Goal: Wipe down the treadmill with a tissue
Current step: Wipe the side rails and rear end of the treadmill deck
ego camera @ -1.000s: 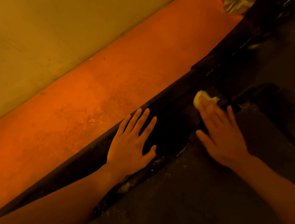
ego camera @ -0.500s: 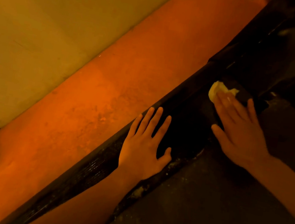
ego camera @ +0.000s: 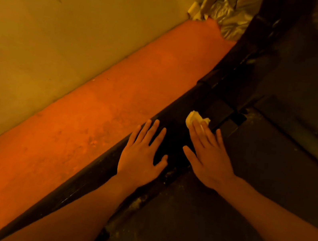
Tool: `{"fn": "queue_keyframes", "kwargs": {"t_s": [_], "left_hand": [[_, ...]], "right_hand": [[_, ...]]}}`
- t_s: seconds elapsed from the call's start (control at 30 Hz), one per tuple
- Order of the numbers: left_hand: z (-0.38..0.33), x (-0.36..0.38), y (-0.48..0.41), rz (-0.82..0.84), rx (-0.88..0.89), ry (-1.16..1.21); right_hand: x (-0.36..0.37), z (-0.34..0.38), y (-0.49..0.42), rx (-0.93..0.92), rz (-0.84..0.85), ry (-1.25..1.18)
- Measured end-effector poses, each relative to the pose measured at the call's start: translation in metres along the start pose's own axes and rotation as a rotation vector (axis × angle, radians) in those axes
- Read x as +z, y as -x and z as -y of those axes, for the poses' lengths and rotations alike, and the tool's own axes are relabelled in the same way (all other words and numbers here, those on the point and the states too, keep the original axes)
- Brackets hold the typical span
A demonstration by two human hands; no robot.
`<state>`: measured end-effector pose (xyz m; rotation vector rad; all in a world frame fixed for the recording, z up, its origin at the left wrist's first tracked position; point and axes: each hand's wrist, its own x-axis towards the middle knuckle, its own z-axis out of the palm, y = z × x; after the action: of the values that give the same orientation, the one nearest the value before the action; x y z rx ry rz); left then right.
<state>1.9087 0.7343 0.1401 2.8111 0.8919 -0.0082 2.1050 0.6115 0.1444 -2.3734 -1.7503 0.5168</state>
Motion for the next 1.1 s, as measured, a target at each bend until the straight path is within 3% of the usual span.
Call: {"fn": "queue_keyframes", "kwargs": {"t_s": [0.5,0.8,0.9,1.0,1.1], "left_hand": [[0.05,0.001,0.131,-0.033,-0.116,-0.049],[0.05,0.003,0.146,0.028,-0.122,-0.111],[0.049,0.003,0.146,0.023,-0.132,-0.109],[0.05,0.005,0.146,0.006,-0.145,-0.109],[0.05,0.004,0.147,-0.009,-0.136,-0.104]], "right_hand": [[0.003,0.002,-0.001,0.017,0.006,0.011],[0.01,0.027,0.005,0.085,-0.031,-0.043],[0.019,0.066,0.033,-0.053,0.008,-0.053],[0.036,0.104,0.068,-0.369,0.155,-0.006],[0.03,0.084,0.059,-0.554,0.179,0.073]]}}
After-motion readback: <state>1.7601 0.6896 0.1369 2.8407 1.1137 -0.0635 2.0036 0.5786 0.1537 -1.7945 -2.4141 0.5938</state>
